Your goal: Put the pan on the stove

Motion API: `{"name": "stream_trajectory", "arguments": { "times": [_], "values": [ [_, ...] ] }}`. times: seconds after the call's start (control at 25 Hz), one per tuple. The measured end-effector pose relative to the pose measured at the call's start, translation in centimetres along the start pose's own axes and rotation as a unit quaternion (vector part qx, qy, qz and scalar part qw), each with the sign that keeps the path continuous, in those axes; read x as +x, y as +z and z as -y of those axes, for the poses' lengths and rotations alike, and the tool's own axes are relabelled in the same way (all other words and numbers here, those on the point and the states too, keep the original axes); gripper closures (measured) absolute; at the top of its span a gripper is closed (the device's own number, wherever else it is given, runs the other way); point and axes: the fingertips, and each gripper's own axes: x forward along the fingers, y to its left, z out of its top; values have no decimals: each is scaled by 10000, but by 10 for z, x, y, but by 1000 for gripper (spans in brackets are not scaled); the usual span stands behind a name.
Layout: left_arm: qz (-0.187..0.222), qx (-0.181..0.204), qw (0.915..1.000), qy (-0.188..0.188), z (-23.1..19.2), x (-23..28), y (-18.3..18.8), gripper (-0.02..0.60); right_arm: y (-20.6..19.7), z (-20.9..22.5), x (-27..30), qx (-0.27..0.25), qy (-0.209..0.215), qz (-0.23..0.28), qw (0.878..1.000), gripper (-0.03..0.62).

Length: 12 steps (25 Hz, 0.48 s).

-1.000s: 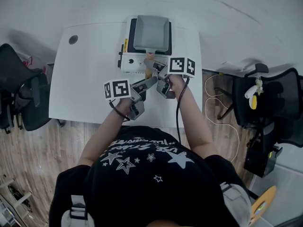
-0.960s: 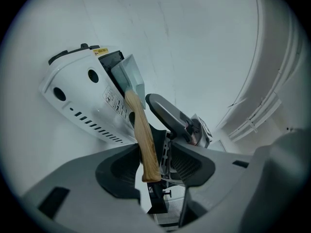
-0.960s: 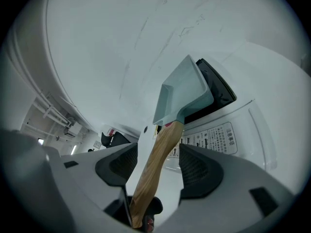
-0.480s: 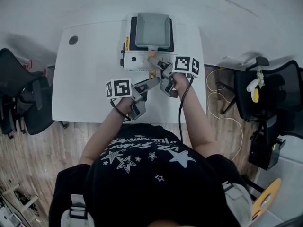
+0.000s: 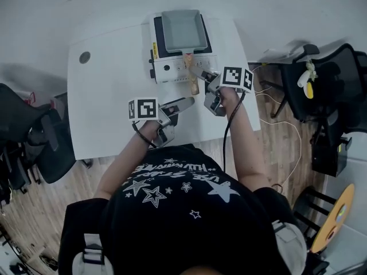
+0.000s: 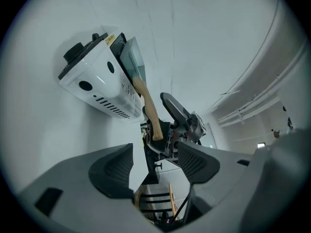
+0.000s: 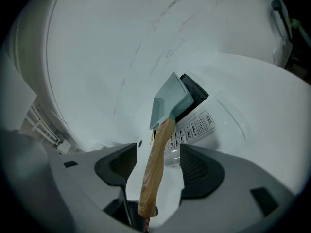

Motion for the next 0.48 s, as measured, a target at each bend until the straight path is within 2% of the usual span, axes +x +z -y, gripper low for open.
{"name": "stream_trajectory", "arguments": {
  "times": [0.08, 0.2, 0.48],
  "values": [
    [-192, 66, 9998, -36, 0, -13, -3, 310, 2, -4, -7, -125, -177, 305, 9993, 342],
    [-237, 291, 9993, 16, -1, -40, 4, 310, 6, -12, -18, -384, -474, 819, 9948, 342],
    [-85, 1293, 9915, 96, 10, -107, 36, 328, 5, -45, -43, -1086, -1201, 1708, 9719, 362]
  ]
}}
